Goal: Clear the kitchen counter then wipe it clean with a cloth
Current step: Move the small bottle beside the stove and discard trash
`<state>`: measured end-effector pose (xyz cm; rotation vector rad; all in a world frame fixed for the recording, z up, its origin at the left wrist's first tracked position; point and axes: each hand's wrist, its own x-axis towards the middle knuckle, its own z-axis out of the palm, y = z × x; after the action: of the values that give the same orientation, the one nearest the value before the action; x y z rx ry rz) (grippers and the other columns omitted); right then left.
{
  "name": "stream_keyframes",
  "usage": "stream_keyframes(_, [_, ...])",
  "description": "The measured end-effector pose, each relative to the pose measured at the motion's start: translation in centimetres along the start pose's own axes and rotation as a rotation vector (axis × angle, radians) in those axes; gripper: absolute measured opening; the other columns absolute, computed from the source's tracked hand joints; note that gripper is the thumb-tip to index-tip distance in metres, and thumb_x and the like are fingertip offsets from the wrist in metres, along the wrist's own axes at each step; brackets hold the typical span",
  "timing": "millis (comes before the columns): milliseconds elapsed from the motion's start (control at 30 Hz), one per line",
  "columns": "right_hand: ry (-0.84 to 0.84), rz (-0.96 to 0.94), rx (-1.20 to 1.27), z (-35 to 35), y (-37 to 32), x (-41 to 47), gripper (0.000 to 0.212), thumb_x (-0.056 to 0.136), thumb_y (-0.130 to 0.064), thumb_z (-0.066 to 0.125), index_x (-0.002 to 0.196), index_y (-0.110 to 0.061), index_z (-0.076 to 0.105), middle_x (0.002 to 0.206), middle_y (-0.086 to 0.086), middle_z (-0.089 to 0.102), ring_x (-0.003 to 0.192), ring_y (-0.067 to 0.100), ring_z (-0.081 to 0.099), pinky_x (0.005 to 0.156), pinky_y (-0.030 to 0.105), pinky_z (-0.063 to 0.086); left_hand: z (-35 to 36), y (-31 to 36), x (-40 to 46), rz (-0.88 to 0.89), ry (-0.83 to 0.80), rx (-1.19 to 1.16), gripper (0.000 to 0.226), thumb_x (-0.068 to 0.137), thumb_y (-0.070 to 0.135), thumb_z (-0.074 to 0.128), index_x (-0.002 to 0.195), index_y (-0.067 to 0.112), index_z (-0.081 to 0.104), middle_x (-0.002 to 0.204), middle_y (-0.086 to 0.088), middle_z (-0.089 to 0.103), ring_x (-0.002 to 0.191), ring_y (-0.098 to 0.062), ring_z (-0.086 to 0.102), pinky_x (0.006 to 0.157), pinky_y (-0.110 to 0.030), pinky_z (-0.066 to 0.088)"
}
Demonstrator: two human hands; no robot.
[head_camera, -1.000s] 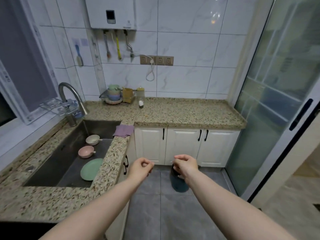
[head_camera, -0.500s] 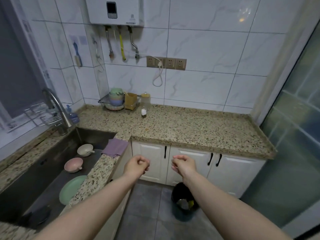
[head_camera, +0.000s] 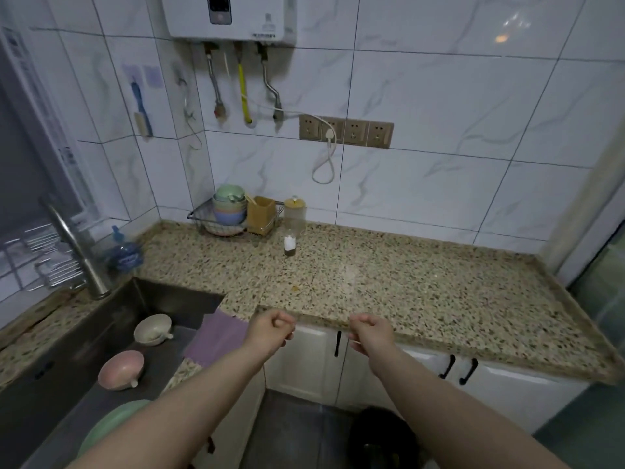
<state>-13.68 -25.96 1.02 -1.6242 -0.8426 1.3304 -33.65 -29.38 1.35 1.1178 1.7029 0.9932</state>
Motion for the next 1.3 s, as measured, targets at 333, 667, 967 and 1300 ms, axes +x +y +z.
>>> stream_keyframes(333, [-0.056,-0.015,-0.149,8.8,-6.4,10.5,0.009,0.094,-0.007,0.06,0.095,-0.008,0.068,0.078,0.011,0.068,0.067,0.021,0.064,0.056,0.029,0.051,-4.6,2.2,14.8,-0.028,0.016,0.054,0.008,0.087,0.006,0.066,0.086,0.012,0.07,0.083,-0.007,0.069,0.076,-0.023,0.065,0.079,-0.038,0.055])
stream_keyframes(667, [-0.116,0.005,-0.227,17.3,-9.7,21.8,0.016,0.088,-0.003,0.062,0.101,-0.011,0.066,0.088,0.013,0.07,0.077,0.024,0.067,0.075,0.038,0.06,-6.5,2.4,24.7,-0.105,-0.024,0.073,0.005,0.092,0.009,0.062,0.096,0.012,0.063,0.076,-0.005,0.064,0.061,-0.011,0.061,0.051,-0.02,0.05])
stream_keyframes(967, [-0.347,0.03,-0.485,24.7,-10.9,34.5,0.081,0.08,-0.019,0.076,0.149,-0.013,0.035,0.132,0.012,0.056,0.101,0.026,0.064,0.089,0.045,0.057,-5.6,3.1,36.3,-0.239,-0.025,0.109,0.015,0.09,0.004,0.057,0.098,0.016,0.056,0.083,0.0,0.06,0.06,-0.008,0.055,0.045,-0.014,0.045])
stream_keyframes(1300, [-0.448,-0.024,-0.711,28.3,-10.0,42.6,0.084,0.083,-0.026,0.077,0.151,-0.015,0.03,0.15,0.01,0.044,0.133,0.033,0.046,0.101,0.039,0.043,-2.1,2.3,45.3,-0.335,-0.103,0.312,0.067,0.088,0.032,0.065,0.149,0.022,0.038,0.147,0.0,0.046,0.129,-0.021,0.05,0.092,-0.019,0.039])
